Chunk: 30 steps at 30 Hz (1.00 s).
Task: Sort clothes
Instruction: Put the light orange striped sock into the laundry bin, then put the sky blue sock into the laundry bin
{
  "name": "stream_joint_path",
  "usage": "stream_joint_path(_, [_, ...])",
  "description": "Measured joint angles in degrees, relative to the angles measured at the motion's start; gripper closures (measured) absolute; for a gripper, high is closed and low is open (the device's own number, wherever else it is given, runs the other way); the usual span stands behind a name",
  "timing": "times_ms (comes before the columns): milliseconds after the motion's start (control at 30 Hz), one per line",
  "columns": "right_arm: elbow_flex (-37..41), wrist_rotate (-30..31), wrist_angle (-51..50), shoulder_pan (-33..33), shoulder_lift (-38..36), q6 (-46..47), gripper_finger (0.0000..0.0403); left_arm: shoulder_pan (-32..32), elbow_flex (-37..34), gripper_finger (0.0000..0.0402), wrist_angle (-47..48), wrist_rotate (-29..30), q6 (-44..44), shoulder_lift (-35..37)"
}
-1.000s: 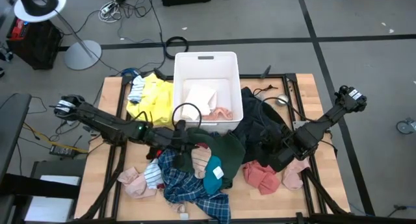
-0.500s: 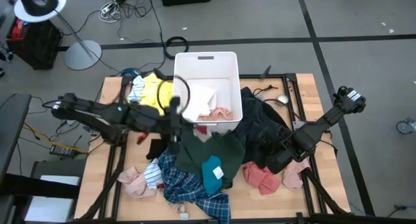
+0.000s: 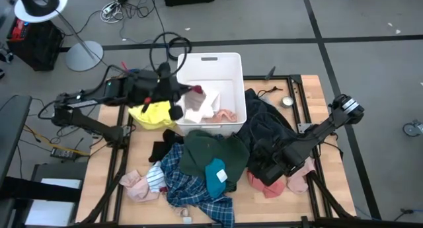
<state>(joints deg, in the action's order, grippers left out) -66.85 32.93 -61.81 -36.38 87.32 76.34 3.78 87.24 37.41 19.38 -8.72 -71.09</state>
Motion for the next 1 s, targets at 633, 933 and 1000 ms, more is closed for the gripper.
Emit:
stream_joint_path(633, [0.0, 0.0, 3.7, 0.0, 0.5, -0.4, 0.0321, 10.5, -12.7, 0.0373, -4.7, -6.0, 4.4, -0.6])
stream_joint_path(933, [0.0, 0.0, 3.9, 0.0, 0.5, -0.4, 0.0320, 10.9, -13.0, 0.0309, -4.9, -6.0, 4.4, -0.5])
stream_joint_path(1000, [0.0, 0.0, 4.1, 0.0, 0.5, -0.4, 0.0321, 10.9, -13.0, 0.0304, -4.5, -5.9, 4.4, -0.5])
